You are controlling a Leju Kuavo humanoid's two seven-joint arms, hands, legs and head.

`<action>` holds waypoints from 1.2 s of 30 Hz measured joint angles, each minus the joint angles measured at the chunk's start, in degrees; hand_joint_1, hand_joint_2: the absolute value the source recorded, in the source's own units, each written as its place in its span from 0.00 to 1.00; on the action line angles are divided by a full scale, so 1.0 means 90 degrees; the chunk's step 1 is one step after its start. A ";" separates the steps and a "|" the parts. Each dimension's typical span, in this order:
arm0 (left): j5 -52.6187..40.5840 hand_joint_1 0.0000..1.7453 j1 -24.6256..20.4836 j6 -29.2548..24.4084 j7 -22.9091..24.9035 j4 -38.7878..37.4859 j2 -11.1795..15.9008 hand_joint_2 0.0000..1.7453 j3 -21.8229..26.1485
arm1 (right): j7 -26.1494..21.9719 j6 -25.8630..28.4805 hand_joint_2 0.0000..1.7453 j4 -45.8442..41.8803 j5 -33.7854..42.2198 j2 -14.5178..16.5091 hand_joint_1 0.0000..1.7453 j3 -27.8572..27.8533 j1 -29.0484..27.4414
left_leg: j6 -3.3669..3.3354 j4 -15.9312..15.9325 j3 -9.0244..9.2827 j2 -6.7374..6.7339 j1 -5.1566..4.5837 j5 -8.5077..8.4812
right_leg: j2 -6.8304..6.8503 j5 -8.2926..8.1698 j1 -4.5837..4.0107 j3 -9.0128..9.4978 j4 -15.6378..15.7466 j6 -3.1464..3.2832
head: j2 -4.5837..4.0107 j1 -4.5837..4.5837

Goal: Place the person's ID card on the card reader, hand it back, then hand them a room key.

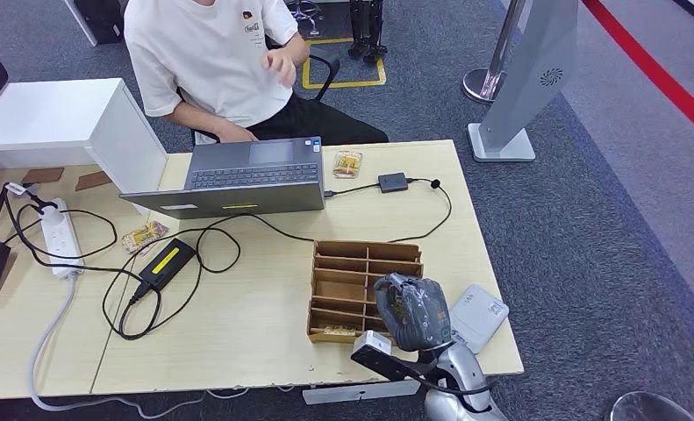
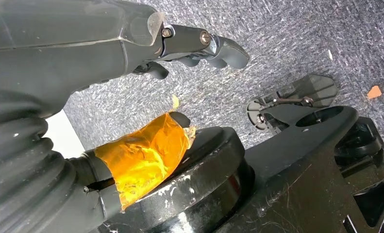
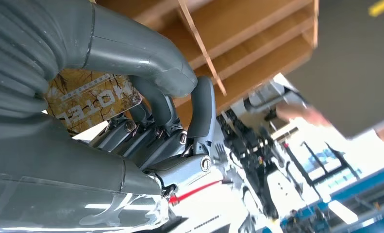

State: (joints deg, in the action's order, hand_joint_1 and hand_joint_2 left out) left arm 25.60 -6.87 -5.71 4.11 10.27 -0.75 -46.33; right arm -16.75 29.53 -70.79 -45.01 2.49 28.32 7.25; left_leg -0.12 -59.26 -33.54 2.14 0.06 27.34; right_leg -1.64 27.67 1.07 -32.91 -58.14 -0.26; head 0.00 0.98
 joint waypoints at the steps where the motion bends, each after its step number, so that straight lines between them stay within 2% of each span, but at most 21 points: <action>1: -0.0004 0.00 -0.0005 0.0002 0.0001 0.0000 0.0001 1.00 -0.0008 | 0.0011 0.0001 1.00 -0.0056 -0.0006 -0.0008 1.00 -0.0035 0.0053 | 0.0000 0.0000 0.0000 0.0000 0.0000 0.0000 | 0.0000 0.0000 0.0000 0.0000 0.0000 0.0000 | 0.0000 0.0000; 14: -0.0004 0.00 -0.0033 0.0013 0.0009 0.0000 -0.0002 1.00 -0.0043 | 0.0048 -0.0013 1.00 -0.0597 -0.0094 -0.0094 1.00 -0.0364 0.0471 | 0.0000 0.0000 -0.0001 -0.0001 0.0000 0.0000 | 0.0000 0.0000 0.0000 -0.0002 0.0000 0.0001 | 0.0001 0.0000; 24: -0.0025 0.00 -0.0042 0.0043 0.0013 0.0001 -0.0004 1.00 -0.0064 | 0.0098 -0.0126 1.00 -0.0648 -0.0174 -0.0117 1.00 -0.0461 0.0788 | 0.0001 0.0000 -0.0002 -0.0003 0.0000 -0.0001 | -0.0002 -0.0002 0.0000 -0.0002 -0.0001 0.0002 | 0.0000 0.0001; 28: -0.0108 0.00 -0.0078 0.0094 0.0048 0.0001 -0.0004 1.00 -0.0151 | 0.0233 -0.0351 1.00 -0.0569 -0.0197 -0.0118 1.00 -0.0481 0.1310 | 0.0004 -0.0001 -0.0001 -0.0006 0.0000 -0.0005 | -0.0005 -0.0006 0.0000 -0.0003 -0.0003 0.0001 | 0.0000 0.0001; 36: -0.0288 0.00 -0.0181 0.0211 0.0115 0.0000 -0.0008 1.00 -0.0371 | 0.0628 -0.0691 1.00 0.0333 -0.0377 -0.0106 1.00 -0.0571 0.2963 | 0.0010 -0.0003 -0.0003 -0.0003 0.0000 -0.0018 | -0.0006 -0.0014 0.0001 -0.0004 -0.0007 -0.0002 | 0.0001 0.0001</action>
State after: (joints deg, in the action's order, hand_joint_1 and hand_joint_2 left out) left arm 23.01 -8.50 -3.81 5.15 10.27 -0.82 -49.67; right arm -11.10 23.32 -67.79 -48.41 1.53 23.18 33.92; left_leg -0.03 -59.28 -33.56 2.11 0.06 27.18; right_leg -1.69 27.55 1.07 -32.95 -58.20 -0.27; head 0.01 0.99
